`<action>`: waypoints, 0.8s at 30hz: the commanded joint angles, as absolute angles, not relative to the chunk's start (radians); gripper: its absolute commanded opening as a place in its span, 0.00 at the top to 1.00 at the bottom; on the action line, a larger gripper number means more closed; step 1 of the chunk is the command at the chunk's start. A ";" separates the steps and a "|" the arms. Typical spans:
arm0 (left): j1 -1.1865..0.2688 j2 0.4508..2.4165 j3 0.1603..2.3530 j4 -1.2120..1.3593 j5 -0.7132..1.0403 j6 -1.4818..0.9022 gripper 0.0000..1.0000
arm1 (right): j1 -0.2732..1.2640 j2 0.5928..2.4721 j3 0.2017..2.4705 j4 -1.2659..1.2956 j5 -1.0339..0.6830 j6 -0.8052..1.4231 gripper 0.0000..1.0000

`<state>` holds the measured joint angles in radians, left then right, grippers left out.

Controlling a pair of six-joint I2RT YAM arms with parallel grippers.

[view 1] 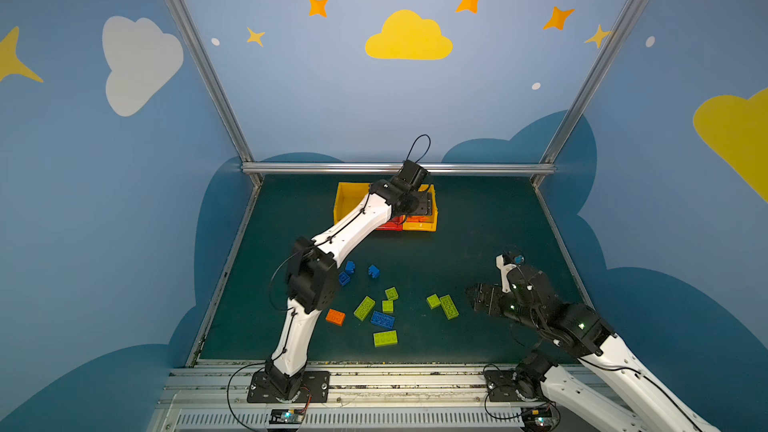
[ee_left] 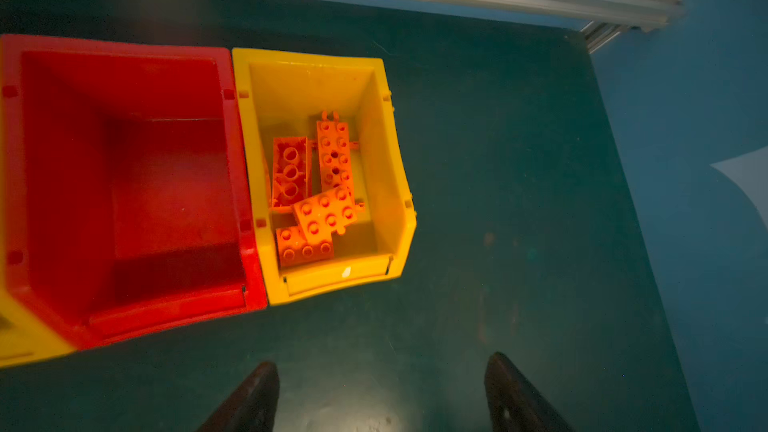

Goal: Sort the legos into containers by color
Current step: 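Lower the left gripper onto the orange curved piece and grasp it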

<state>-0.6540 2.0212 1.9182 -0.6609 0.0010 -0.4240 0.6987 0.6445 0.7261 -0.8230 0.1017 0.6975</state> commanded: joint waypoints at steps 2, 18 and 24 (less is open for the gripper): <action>-0.665 1.784 1.564 -0.605 -0.121 -0.462 0.23 | 0.725 0.624 0.708 -0.814 0.062 0.728 0.03; -0.532 0.972 0.633 -0.784 -0.432 -0.986 0.21 | 0.831 0.787 0.693 -0.638 0.050 0.750 0.03; -0.457 0.884 0.595 -0.861 -0.477 -1.027 0.22 | 0.849 0.865 0.703 -0.595 0.043 0.720 0.03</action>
<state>-0.4892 0.8982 0.6083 -0.8066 -0.4248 -0.9756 0.8413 0.8532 0.6991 -0.6399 0.0536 0.7391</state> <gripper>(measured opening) 0.784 0.969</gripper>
